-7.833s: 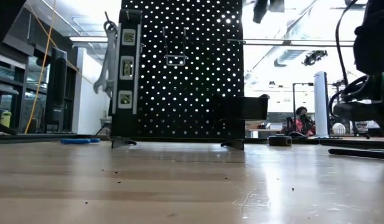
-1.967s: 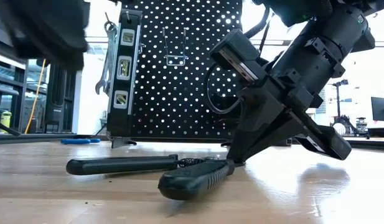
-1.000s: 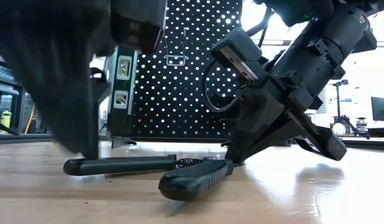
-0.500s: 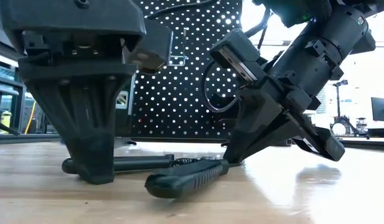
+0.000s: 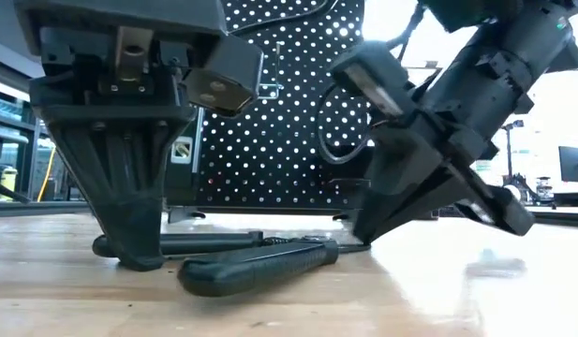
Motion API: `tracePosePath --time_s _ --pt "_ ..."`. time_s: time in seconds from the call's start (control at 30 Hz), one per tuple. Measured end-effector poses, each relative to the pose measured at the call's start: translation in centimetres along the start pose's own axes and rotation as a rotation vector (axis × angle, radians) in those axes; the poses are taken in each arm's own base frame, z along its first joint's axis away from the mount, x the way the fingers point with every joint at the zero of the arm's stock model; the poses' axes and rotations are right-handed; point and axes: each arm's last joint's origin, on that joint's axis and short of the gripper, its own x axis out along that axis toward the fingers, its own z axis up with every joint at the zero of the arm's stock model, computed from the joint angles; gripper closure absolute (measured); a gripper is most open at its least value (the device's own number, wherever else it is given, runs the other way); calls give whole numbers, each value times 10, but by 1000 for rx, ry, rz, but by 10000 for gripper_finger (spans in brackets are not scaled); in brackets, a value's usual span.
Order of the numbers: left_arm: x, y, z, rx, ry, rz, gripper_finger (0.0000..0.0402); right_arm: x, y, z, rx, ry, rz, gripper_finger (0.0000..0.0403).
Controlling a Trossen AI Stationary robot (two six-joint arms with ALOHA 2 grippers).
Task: Hang tools onto peg board
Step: Hang the black pliers on the pegboard
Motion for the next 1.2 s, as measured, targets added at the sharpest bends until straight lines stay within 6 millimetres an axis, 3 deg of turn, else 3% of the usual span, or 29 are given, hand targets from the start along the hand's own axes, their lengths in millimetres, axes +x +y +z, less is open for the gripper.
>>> tracePosePath --time_s 0.4,0.63,0.8,0.9,1.07,1.2 --pt "-45 10 -2 8 -61 -21 341 -60 23 -7 -90 -102 107 402" --pt "-104 15 -9 106 -166 -117 341 -109 32 -5 -248 -154 166 402" --pt "-164 32 -10 115 -270 -252 341 -148 40 -5 -462 -141 272 402" --pt "-190 47 -4 55 -279 -336 341 -169 42 -6 -590 -126 338 402" --pt "-214 70 11 -97 -219 -465 341 -205 58 -3 -896 -156 427 374" --pt "-221 79 30 -193 -151 -591 341 -230 85 2 -1241 -274 415 309"
